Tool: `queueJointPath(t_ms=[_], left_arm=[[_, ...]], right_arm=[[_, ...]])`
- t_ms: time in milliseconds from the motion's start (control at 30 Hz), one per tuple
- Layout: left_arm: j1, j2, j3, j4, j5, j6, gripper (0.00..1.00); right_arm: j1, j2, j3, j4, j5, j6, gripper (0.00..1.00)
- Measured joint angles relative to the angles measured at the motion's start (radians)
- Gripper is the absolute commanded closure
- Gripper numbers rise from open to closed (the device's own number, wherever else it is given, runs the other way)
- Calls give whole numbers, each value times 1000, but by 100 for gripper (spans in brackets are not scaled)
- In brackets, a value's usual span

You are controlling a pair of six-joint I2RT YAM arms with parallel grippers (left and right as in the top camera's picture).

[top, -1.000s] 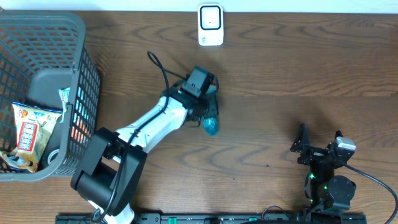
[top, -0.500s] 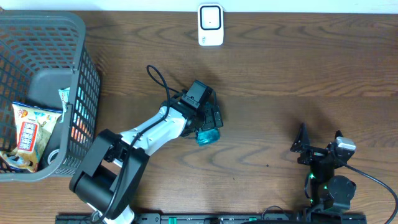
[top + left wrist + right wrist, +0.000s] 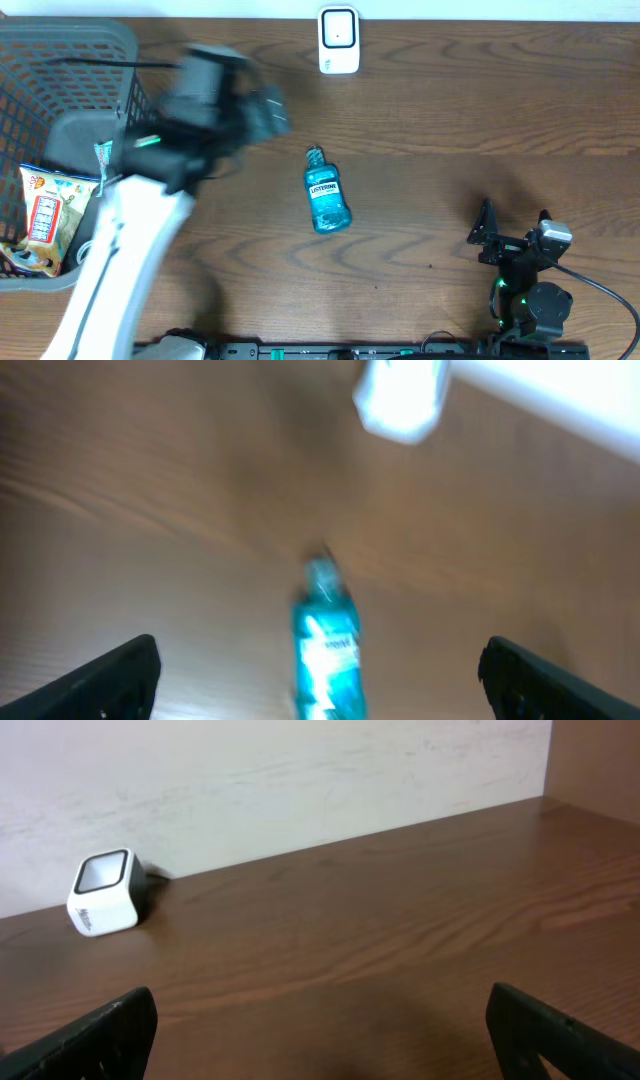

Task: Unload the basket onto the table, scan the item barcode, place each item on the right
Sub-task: 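Lift the bottle out and set it upright on the table center, then reach the left gripper into the basket and grasp the green wipes pack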

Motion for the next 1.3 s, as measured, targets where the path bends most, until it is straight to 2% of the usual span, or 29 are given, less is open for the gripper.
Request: queueJointPath(t_ms=[100,233,400,533,667,900,1233,1267,1300], left_arm=[[140,-79,47,-49,-89,10,2],[399,-127,51,-125,-149,26,2],[689,-64,51,-216,-143,28,2],[814,34,40,-225,-78,29,2],[838,164,31,-216,-43,86,2],[789,433,22,-131,-22,301,2],[746,682,21,-31,-7,372,1],[745,710,21,-30,-6,373,6],[744,722,30,-34,13,373,17]], right_arm=[[0,0,0,0,0,0,1],[0,0,0,0,0,0,1],[0,0,0,0,0,0,1],[0,0,0,0,0,0,1],[0,0,0,0,0,0,1],[0,0,0,0,0,0,1],[0,0,0,0,0,0,1],[0,0,0,0,0,0,1],[0,0,0,0,0,0,1]])
